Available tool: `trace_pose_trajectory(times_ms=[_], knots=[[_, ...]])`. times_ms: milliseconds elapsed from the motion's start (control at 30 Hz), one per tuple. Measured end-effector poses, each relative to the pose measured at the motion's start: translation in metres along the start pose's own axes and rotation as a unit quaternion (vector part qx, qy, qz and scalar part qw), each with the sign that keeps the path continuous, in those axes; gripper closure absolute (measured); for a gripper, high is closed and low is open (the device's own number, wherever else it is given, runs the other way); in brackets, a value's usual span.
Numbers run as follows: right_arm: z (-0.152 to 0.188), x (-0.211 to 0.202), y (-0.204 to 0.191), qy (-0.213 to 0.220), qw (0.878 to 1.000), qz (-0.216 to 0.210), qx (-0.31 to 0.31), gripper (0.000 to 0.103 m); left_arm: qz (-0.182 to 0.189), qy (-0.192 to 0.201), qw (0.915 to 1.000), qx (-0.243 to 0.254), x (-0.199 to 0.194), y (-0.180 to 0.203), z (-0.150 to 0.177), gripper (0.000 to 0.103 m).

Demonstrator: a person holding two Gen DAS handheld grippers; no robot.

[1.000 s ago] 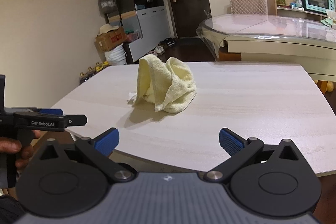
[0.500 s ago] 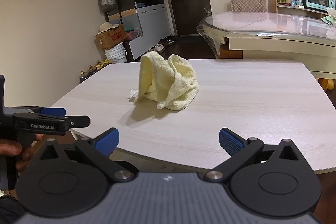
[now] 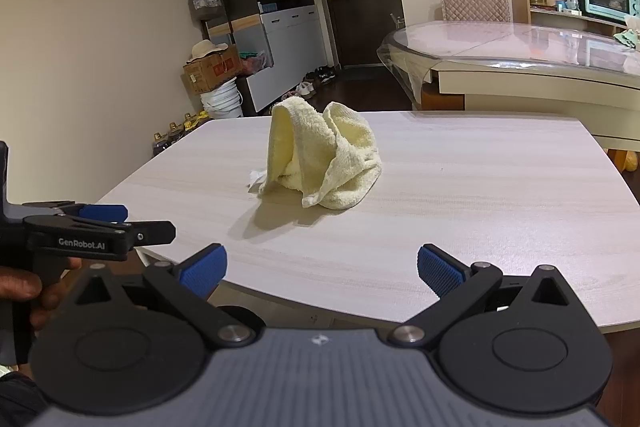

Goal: Fold towel

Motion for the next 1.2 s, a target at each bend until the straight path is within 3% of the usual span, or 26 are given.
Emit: trace_pose_trajectory(times_ms=[300, 500, 800, 1200], knots=[[-0.003, -0.004, 0.002, 0.031, 0.999, -0.009, 0.011, 0.0, 0.002, -0.002, 1.0, 0.001, 0.003, 0.001, 0.003, 0.0], [-0.007, -0.005, 0.009, 0.045, 0.999, 0.007, 0.025, 0.0, 0.002, 0.0, 1.0, 0.002, 0.004, 0.002, 0.005, 0.0], [0.001, 0.006, 0.005, 0.01, 1.0, 0.01, 0.018, 0.0, 0.004, -0.004, 1.0, 0.006, 0.001, 0.003, 0.001, 0.0], [0.004, 0.013, 0.0, -0.001, 1.0, 0.009, 0.011, 0.0, 0.006, -0.005, 0.9999, 0.011, 0.005, 0.006, 0.003, 0.0]])
Point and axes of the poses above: each gripper's, at about its wrist camera, not at the fingertips, and x roughly the way its jaws point, y to its right, z to its underside, the point moved 9 cm from there along x, roughly the way its jaws point, and after that the axes turned 6 degrees about z, right-handed, at the moved point
